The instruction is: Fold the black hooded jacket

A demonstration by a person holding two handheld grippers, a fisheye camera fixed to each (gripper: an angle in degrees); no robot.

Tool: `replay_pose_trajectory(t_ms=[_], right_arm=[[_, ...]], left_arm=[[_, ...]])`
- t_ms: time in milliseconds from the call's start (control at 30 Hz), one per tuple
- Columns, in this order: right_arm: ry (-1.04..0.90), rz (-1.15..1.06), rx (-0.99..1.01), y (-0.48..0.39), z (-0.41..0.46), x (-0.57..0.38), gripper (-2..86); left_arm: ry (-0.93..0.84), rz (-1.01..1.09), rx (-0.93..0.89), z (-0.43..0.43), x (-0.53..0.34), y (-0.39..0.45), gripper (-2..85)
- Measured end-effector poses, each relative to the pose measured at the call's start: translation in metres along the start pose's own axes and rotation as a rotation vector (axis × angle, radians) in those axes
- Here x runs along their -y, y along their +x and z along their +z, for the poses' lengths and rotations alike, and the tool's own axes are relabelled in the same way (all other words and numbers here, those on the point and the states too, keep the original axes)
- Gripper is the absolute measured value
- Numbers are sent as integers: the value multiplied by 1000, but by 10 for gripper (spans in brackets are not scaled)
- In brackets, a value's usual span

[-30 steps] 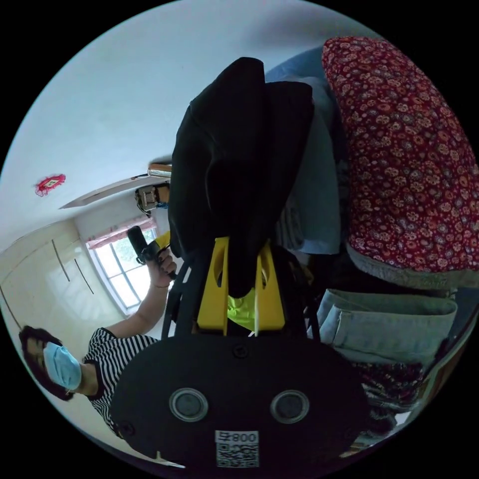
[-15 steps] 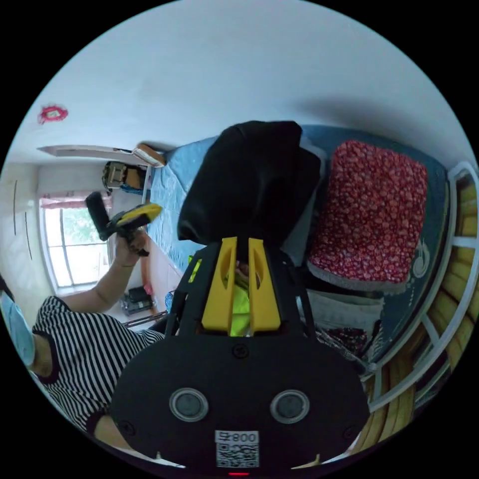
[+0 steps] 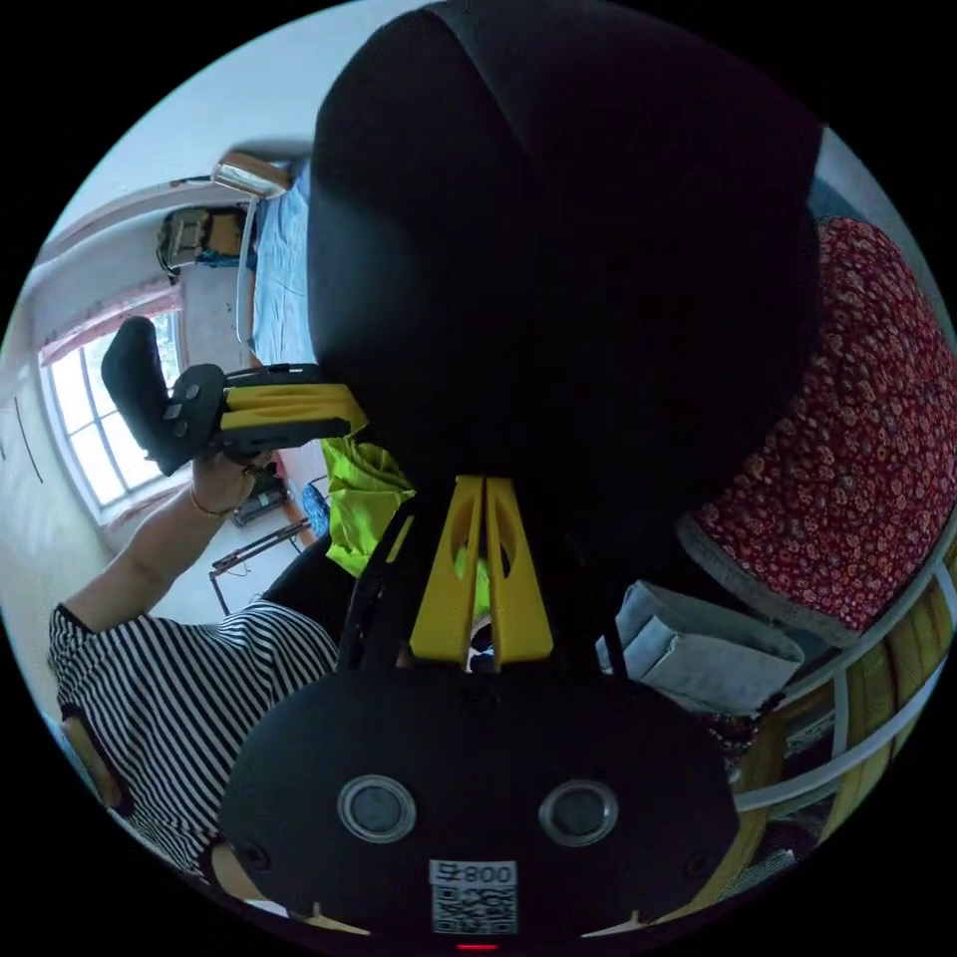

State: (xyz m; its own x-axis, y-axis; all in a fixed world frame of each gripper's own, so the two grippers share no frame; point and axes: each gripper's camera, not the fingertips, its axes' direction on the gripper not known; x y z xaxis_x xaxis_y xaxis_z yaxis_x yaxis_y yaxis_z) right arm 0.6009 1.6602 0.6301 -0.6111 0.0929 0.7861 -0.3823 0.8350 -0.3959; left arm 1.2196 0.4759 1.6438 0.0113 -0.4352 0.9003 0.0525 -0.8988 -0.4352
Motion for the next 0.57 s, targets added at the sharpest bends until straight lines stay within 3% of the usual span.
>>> replay_pose_trajectory(t_ms=[267, 367, 433, 567], right_arm=[[107, -21, 205, 26, -91, -45, 5], [136, -46, 257, 36, -116, -65, 13], [200, -14, 206, 48, -136, -81, 25], [339, 207, 44, 105, -178, -113, 101]], left_arm=[[215, 64, 15, -42, 15, 46, 1], [92, 68, 78, -22, 27, 45, 1], [47, 33, 55, -11, 25, 38, 1], [155, 25, 3, -35, 0, 43, 1]])
